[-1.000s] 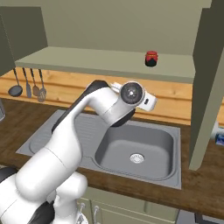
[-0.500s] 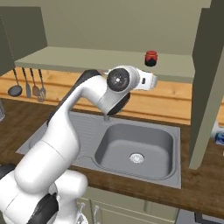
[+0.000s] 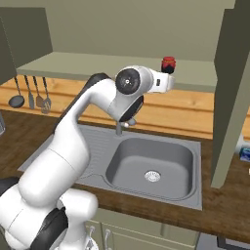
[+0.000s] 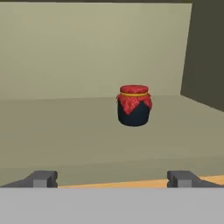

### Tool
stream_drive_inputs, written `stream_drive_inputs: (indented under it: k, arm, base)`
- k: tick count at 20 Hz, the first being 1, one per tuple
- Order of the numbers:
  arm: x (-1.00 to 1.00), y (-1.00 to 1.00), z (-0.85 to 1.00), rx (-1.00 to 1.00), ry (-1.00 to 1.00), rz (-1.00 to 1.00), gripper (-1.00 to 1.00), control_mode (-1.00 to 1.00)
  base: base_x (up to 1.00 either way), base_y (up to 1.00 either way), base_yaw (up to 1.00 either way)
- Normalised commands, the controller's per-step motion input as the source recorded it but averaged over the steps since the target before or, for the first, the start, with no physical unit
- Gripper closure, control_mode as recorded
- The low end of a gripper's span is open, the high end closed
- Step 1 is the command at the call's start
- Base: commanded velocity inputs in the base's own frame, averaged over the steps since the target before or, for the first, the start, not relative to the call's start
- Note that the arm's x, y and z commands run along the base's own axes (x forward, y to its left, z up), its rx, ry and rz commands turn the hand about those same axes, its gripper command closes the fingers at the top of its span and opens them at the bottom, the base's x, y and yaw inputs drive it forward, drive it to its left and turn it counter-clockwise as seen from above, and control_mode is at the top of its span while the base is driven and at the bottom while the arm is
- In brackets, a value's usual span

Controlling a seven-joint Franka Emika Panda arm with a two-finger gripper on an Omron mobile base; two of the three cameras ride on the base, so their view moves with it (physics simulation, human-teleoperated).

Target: From the different types of pastries on the counter, select a croissant and place it on the cutting board. Then retrieve a jar of jam from the cabinet and place it alongside the croissant on the cutting board.

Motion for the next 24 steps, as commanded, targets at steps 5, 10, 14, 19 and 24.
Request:
stream_drive_inputs:
  k: [5, 10, 14, 19, 24]
  arm:
    - [0.16, -0.08, 0.44, 0.0, -0.09, 0.0, -1.0, -1.0]
    - [0.2, -0.02, 0.11, -0.01, 0.0, 0.0, -1.0, -1.0]
    - [0.27, -0.18, 0.0, 0.0, 0.0, -0.01, -1.0, -1.0]
    - [0.37, -0.17, 0.0, 0.0, 0.0, 0.0, -1.0, -1.0]
    - [0.52, -0.07, -0.06, 0.0, -0.08, 0.0, -1.0, -1.0]
  base:
    - [0.0, 0.0, 0.0]
    - [0.0, 0.0, 0.0]
    - [0.0, 0.0, 0.0]
    - [0.0, 0.0, 0.0]
    - [0.0, 0.0, 0.0]
